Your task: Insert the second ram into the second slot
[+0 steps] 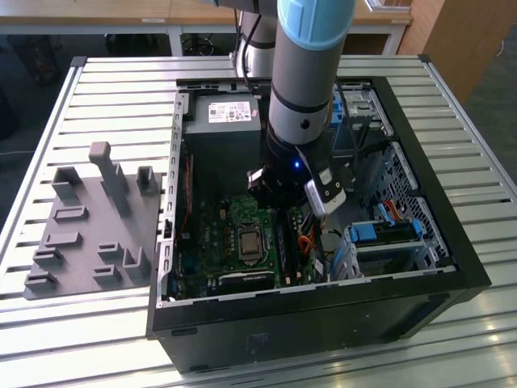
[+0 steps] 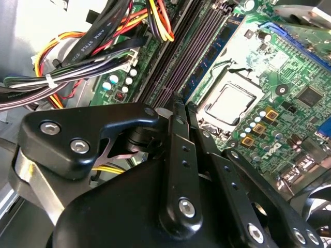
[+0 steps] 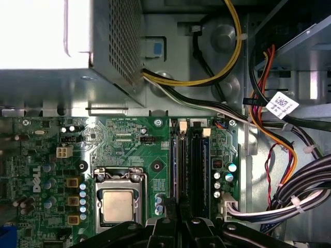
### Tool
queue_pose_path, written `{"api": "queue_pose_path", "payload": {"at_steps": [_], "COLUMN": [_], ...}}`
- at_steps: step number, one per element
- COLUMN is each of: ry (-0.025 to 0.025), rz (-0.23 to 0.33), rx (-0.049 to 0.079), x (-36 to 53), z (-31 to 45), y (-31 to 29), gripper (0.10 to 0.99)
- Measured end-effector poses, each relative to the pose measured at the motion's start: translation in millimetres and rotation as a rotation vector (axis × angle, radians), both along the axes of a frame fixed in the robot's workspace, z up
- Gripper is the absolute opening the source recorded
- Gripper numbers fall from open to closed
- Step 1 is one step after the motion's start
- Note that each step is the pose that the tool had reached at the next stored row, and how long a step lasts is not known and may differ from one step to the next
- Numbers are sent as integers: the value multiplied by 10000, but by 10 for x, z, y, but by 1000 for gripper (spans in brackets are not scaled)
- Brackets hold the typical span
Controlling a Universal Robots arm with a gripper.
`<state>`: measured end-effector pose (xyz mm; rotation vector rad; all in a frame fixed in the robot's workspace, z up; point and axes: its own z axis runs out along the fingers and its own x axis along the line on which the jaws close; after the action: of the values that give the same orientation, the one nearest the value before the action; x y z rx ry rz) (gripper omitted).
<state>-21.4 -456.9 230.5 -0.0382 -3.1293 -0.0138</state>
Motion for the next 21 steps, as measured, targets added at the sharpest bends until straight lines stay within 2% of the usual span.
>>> {"api": "queue_pose_path", "payload": {"at_steps": [21], "ry": [0], "rz": [-99], "rx": [0], "x": [50], "z": [-30], "y": [-21], "gripper": [137]}}
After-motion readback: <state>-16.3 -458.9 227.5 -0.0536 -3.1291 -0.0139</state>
